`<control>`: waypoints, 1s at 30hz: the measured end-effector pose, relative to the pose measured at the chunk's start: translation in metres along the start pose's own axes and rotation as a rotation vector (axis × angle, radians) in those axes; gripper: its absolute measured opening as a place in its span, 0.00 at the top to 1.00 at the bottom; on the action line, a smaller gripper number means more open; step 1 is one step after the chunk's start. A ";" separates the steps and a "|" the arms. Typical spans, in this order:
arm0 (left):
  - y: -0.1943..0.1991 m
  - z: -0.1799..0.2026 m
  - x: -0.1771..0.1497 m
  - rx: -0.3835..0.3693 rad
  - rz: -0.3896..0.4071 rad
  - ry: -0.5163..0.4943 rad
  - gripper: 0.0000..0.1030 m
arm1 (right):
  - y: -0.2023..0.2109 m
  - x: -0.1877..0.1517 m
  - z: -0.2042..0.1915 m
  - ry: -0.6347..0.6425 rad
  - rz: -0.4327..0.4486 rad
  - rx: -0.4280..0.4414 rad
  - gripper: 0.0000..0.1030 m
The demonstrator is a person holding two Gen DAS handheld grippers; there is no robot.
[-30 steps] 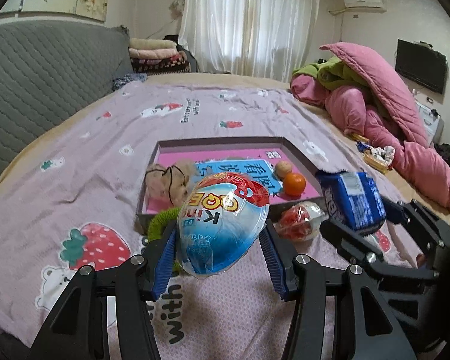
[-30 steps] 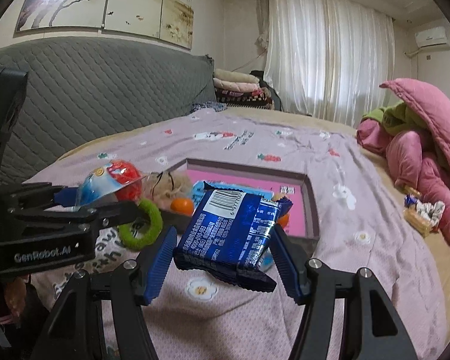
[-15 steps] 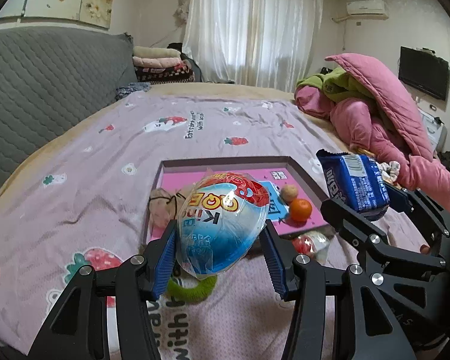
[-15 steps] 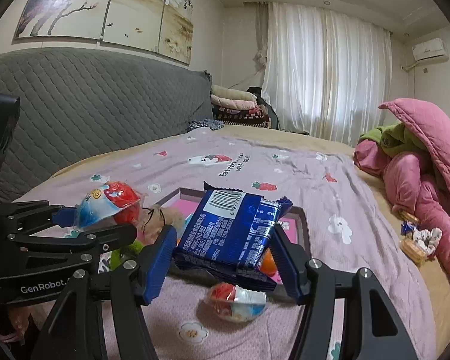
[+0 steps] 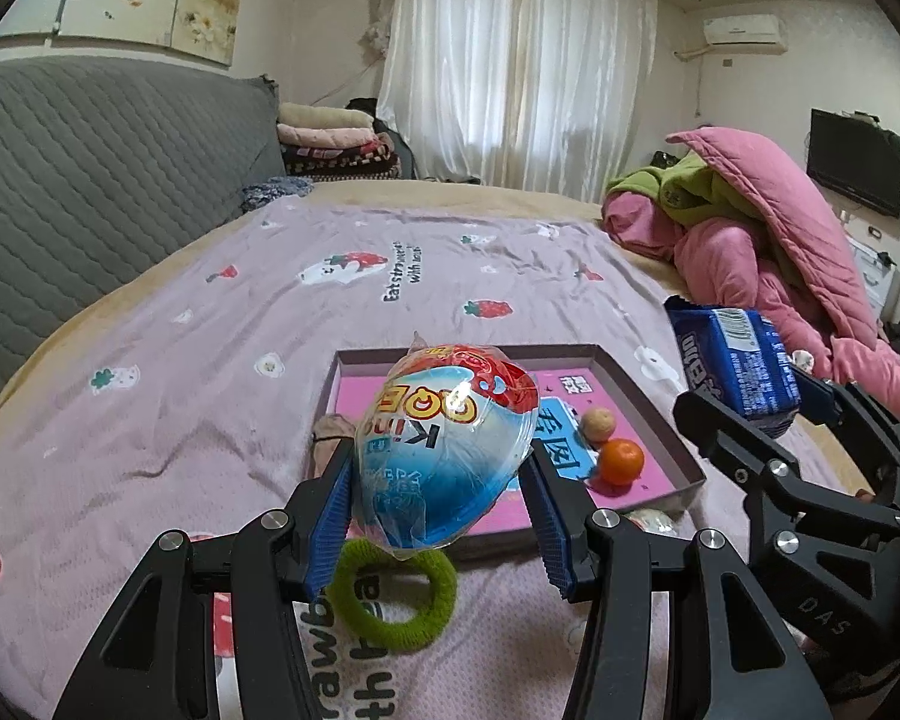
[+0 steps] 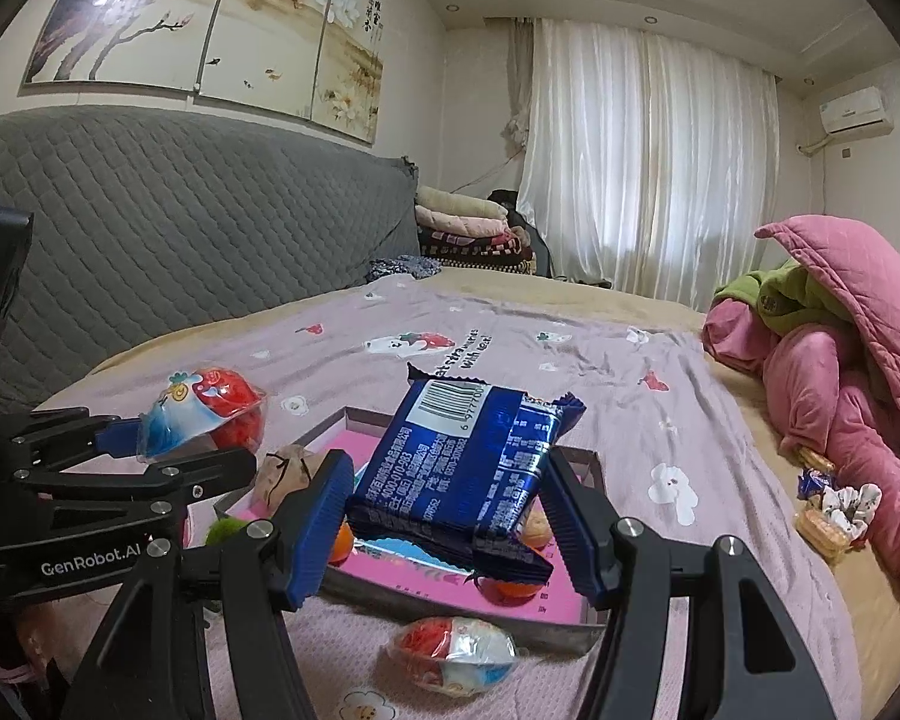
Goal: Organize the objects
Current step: 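Carry the Kinder egg and snack packet over the tray with both grippers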
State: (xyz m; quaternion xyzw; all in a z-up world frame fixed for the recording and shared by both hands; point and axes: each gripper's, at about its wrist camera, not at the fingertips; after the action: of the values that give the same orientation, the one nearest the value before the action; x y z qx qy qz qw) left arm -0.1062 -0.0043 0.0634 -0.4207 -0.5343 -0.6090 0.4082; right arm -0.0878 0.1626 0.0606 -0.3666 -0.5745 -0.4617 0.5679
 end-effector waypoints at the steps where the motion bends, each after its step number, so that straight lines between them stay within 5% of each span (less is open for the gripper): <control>1: -0.001 0.000 0.001 0.000 -0.001 0.001 0.47 | -0.001 0.001 0.001 0.001 0.001 0.000 0.39; 30: -0.054 -0.006 0.031 0.004 0.015 -0.005 0.47 | -0.043 0.003 0.035 0.020 -0.039 -0.045 0.39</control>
State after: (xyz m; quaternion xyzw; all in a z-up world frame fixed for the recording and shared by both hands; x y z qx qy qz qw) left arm -0.1674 -0.0069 0.0759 -0.4253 -0.5332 -0.6040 0.4122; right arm -0.1395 0.1822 0.0612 -0.3631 -0.5654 -0.4891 0.5560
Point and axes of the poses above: each gripper's, at about its wrist camera, not at the fingertips, and y roughly against the way its jaws point, z to its right, x to its top, and after that the axes turned 15 degrees about z, right-handed
